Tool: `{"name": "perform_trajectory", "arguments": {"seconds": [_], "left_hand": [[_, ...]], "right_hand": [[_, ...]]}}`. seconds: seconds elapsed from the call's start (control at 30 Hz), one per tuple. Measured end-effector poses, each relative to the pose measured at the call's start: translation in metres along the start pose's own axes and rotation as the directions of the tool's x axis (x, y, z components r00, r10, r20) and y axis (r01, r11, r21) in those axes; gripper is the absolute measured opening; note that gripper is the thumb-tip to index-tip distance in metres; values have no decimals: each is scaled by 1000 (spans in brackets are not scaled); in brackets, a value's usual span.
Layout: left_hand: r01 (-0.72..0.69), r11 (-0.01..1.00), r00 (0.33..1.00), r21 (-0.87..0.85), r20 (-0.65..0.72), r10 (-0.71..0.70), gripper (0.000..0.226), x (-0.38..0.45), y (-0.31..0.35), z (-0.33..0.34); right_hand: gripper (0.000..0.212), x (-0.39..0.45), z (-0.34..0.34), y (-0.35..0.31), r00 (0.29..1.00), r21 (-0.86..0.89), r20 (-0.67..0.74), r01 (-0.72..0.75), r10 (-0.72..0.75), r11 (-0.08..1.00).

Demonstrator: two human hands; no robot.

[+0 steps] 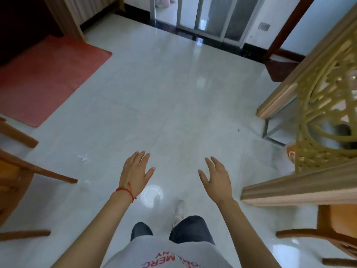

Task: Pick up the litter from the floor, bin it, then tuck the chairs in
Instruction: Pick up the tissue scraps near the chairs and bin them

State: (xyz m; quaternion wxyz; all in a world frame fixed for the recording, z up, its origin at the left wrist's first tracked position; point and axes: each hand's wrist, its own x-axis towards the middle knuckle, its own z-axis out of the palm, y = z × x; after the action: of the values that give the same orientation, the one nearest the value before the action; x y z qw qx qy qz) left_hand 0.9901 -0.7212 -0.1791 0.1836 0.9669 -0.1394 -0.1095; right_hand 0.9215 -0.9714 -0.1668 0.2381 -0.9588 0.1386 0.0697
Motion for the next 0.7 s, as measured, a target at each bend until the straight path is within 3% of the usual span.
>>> {"name": "perform_trajectory", "arguments": {"seconds": [0.4,0.7], "left_hand": [[240,970,969,-40,-53,-241,79,82,-6,-11],[388,917,912,-94,-103,-397,58,155,-65,-47]], "right_hand": [[53,155,-24,-22,970,-64,145,206,-195,977],[53,259,-13,-101,908,-106,231,382,-351,918]]}}
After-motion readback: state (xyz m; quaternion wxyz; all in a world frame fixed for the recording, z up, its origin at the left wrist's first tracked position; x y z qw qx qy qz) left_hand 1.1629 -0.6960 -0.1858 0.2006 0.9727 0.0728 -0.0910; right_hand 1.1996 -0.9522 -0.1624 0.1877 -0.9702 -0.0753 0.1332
